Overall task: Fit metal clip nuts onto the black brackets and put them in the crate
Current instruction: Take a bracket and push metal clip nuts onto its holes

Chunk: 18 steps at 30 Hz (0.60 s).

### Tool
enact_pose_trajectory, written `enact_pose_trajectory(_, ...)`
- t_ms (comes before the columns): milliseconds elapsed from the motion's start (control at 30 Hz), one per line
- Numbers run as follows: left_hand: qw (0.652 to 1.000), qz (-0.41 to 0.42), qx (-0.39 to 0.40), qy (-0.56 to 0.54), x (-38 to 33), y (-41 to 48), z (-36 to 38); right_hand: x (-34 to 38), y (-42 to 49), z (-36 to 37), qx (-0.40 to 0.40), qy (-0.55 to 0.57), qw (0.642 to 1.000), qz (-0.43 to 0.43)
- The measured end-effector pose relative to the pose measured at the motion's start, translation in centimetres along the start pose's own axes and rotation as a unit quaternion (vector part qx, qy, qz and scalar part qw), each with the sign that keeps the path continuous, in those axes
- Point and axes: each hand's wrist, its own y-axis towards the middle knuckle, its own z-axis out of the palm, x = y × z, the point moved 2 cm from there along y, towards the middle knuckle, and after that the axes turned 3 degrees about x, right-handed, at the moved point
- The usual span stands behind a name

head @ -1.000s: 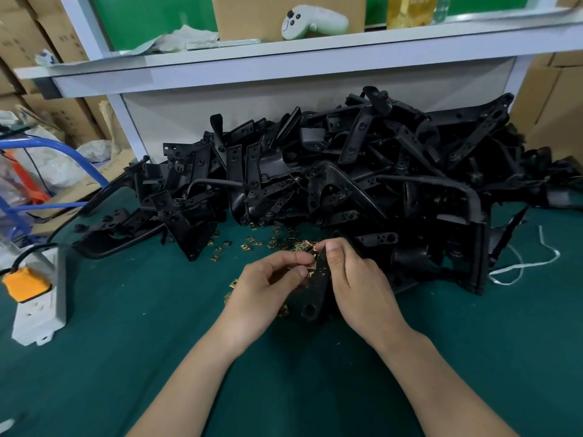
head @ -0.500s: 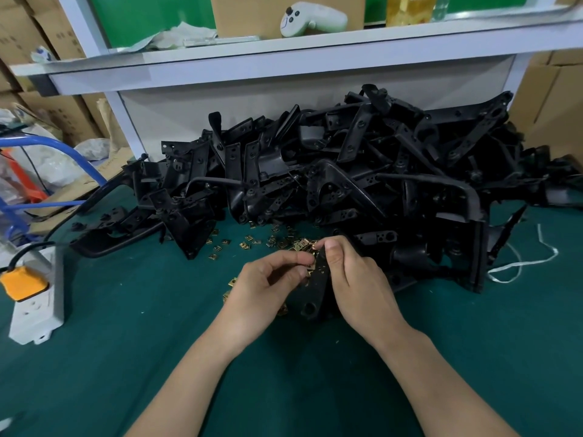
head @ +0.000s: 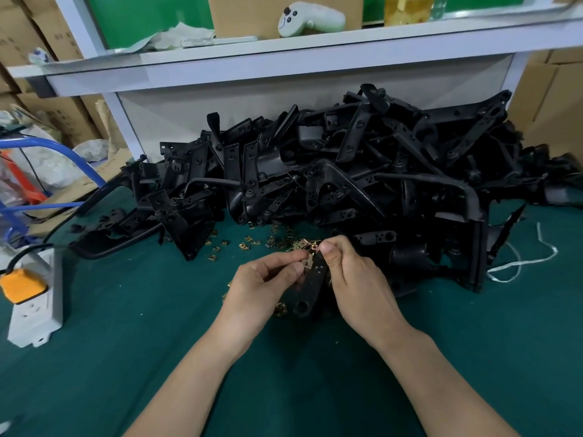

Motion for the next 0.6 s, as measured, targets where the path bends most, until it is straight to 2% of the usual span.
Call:
enact_pose_trajectory(433,1.000,-0.003,0.025,0.004,-0.1,0.1,-1.1,0.9,-0.2,-0.6,0.008,-0.019,0.999,-0.027)
enact_pose_trajectory(600,0.998,-0.020,0.036,-0.052,-0.3,0.2,-1.0,0.9,-0.3,-0.7,0.014,0.008,0.999,-0.032)
